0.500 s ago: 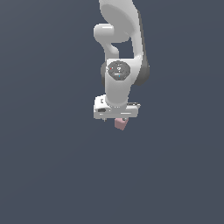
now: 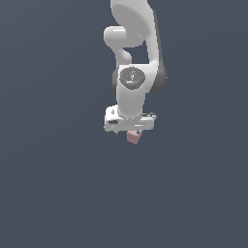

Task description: Pick up the object and move it to a goal position.

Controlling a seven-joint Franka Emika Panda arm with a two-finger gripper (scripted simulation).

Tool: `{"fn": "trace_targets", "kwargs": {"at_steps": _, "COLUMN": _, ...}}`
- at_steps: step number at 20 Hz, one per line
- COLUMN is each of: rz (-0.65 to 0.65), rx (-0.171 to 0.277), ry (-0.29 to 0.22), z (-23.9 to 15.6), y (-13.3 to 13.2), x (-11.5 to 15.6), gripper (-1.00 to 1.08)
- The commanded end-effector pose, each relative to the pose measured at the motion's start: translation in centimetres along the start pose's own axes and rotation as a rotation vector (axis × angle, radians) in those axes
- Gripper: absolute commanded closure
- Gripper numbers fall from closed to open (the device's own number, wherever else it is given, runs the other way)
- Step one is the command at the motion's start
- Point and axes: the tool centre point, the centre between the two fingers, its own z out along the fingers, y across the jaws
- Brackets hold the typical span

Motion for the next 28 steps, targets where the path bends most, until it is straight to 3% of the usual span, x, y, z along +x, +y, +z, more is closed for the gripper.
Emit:
{"fn": "trace_targets", "kwargs": {"at_steps": 1, "rz": 0.001, "rx": 0.004, "ry": -0.003, "z": -0.1, "y": -0.1, "x": 0.0, "gripper": -0.92}}
{"fn": "trace_targets", "kwargs": {"at_steps": 14, "rz": 0.077, "rx": 0.003, "ry": 0.011, "z": 0.5, "y": -0.9, "x": -0.8, "gripper": -0.92}}
{"fn": "trace_targets", "kwargs": {"at_steps": 28, "rz": 0.351, "rx": 0.012, "ry": 0.058, "z": 2.3, "y": -3.3, "x": -3.9, "gripper": -0.92}}
